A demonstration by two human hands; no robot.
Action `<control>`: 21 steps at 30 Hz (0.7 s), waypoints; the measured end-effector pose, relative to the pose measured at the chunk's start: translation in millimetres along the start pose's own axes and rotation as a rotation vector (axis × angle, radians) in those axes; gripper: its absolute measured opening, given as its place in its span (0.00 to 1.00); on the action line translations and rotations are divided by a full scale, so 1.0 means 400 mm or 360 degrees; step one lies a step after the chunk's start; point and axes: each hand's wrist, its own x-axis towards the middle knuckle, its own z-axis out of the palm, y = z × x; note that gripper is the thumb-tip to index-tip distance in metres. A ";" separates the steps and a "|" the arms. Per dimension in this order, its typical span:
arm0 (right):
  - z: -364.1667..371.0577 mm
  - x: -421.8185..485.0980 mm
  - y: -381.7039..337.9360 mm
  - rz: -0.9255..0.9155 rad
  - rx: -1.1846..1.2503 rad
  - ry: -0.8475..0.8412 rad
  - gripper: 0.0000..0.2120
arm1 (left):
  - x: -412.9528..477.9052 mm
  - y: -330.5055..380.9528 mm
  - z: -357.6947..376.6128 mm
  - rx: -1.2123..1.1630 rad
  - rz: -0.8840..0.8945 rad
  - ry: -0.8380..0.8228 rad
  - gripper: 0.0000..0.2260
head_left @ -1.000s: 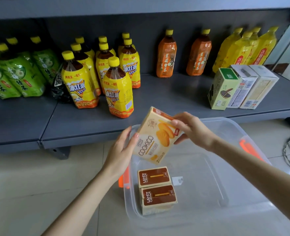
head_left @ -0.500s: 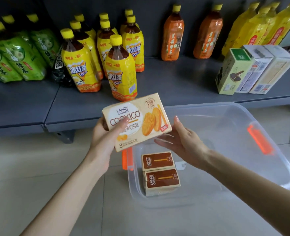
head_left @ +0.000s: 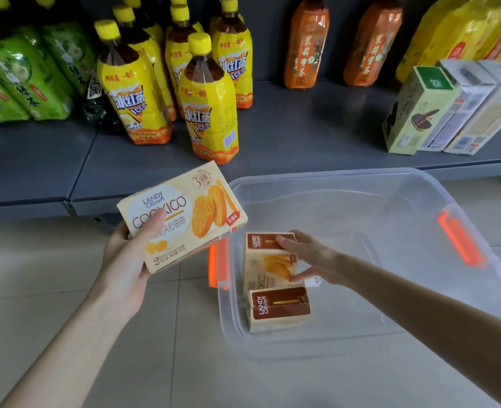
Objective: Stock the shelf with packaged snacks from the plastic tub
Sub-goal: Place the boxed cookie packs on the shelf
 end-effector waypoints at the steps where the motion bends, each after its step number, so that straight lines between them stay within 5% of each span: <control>1: -0.003 0.009 -0.007 -0.0028 0.0058 0.0080 0.17 | 0.001 0.000 0.004 0.0005 0.0001 0.0001 0.17; 7: -0.012 0.030 -0.017 -0.0246 -0.0089 0.0003 0.24 | 0.016 0.009 0.017 0.0054 0.0053 -0.0048 0.21; 15: -0.057 -0.175 -0.137 -0.0507 -0.0628 0.0511 0.20 | -0.028 0.118 0.042 0.0157 -0.0075 0.0030 0.21; 21: -0.122 -0.605 -0.376 -0.0258 0.0660 0.0773 0.24 | -0.223 0.411 0.128 0.0340 -0.0242 -0.0095 0.14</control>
